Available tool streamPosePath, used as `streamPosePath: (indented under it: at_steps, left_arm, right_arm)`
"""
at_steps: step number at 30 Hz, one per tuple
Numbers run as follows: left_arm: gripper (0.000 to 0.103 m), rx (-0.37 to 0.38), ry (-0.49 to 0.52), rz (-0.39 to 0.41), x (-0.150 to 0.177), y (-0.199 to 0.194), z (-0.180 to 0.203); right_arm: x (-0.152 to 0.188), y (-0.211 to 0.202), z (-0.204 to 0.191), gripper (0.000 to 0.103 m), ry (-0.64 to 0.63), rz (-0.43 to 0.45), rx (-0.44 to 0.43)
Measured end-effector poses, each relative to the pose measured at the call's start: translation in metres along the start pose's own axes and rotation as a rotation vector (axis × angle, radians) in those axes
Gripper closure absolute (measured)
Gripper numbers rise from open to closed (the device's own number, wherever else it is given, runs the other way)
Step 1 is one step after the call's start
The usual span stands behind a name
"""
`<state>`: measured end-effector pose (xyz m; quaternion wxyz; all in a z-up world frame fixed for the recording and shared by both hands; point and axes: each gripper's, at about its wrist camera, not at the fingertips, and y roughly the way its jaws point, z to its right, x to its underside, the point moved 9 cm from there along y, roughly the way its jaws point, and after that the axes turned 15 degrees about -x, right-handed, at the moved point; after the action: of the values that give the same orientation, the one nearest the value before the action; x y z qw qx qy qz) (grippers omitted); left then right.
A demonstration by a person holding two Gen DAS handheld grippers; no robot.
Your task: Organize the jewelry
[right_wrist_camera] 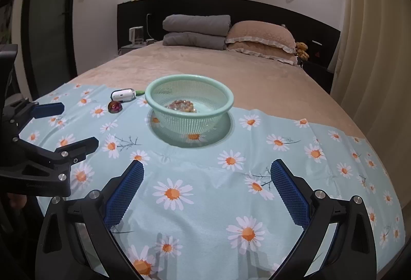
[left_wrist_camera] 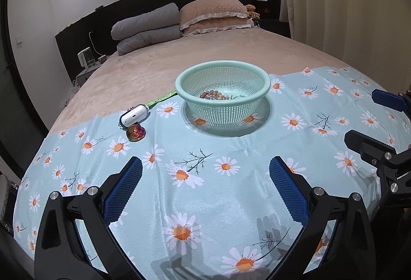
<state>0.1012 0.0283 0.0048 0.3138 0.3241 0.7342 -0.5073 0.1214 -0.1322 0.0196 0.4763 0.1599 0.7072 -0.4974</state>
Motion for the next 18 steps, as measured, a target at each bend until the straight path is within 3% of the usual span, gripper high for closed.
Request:
streamPosePath:
  at_steps: [18]
  left_arm:
    - [0.006,-0.003,0.021,0.028,-0.001,-0.009,-0.002]
  right_arm:
    - [-0.008,-0.012,-0.017,0.008,-0.044,0.012,-0.007]
